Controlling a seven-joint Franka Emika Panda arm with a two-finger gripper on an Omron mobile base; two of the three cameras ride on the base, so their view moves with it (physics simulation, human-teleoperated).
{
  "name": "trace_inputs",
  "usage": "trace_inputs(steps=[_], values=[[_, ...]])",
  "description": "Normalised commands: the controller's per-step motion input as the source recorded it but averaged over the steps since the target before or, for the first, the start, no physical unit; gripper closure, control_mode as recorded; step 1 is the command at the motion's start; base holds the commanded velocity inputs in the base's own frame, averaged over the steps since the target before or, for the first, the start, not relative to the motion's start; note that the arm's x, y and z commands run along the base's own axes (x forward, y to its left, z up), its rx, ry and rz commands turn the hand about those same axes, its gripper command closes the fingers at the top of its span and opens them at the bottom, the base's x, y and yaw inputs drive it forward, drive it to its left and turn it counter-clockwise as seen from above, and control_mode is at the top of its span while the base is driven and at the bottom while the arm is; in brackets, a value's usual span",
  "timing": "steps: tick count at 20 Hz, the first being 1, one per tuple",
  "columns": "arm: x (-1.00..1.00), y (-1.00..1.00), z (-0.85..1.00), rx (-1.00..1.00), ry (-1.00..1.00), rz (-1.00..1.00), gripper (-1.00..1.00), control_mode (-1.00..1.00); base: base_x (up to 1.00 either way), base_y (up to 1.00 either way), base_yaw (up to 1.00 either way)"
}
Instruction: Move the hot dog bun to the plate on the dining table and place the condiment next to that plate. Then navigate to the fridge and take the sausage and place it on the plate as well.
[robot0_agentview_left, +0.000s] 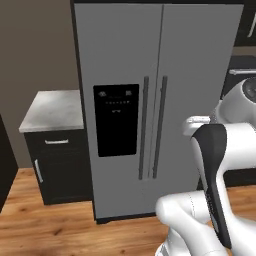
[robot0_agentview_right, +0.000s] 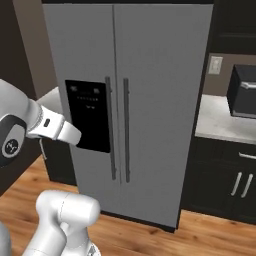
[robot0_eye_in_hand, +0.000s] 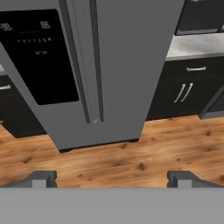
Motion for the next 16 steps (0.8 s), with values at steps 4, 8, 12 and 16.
trace_inputs(steps=[4,8,12,16], values=[[0.0,0.0,0.0,0.0,0.0,0.0,-1.0,1.0,-0.3,-0.02,0.0],[0.0,0.0,0.0,0.0,0.0,0.0,-1.0,1.0,-0.49,-0.02,-0.01],[0.0,0.0,0.0,0.0,0.0,0.0,-1.0,1.0,-0.28,-0.01,0.0],[0.0,0.0,0.0,0.0,0.0,0.0,-1.0,1.0,-0.12,0.0,0.0]])
